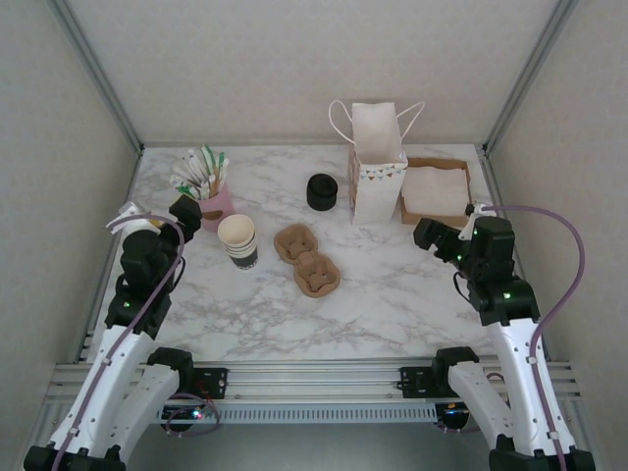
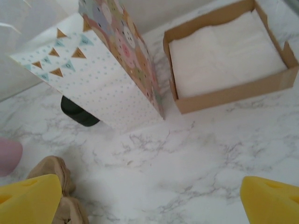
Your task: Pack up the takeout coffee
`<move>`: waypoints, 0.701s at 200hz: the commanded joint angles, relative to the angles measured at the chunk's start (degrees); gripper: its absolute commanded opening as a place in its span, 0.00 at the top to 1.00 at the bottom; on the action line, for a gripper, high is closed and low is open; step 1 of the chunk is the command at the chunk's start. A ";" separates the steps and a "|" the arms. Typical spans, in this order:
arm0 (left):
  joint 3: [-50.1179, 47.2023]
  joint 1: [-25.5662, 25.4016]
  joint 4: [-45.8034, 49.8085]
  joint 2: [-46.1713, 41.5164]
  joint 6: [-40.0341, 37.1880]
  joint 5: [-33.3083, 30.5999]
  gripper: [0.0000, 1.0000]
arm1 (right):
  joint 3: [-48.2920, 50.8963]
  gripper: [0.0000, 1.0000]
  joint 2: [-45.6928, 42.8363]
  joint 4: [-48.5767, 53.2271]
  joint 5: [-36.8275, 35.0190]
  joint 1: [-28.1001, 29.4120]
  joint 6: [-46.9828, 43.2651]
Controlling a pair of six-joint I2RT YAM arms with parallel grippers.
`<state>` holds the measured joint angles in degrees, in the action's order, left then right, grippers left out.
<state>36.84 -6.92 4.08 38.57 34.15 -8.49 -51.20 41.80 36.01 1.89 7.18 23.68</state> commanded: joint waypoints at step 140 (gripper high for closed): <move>25.88 -5.05 35.02 31.41 -8.73 11.39 0.49 | 6.40 0.01 9.99 -9.00 22.44 2.44 0.78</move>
<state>60.23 -10.50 33.89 68.18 28.38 1.43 -45.41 49.91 30.17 17.67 7.42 26.15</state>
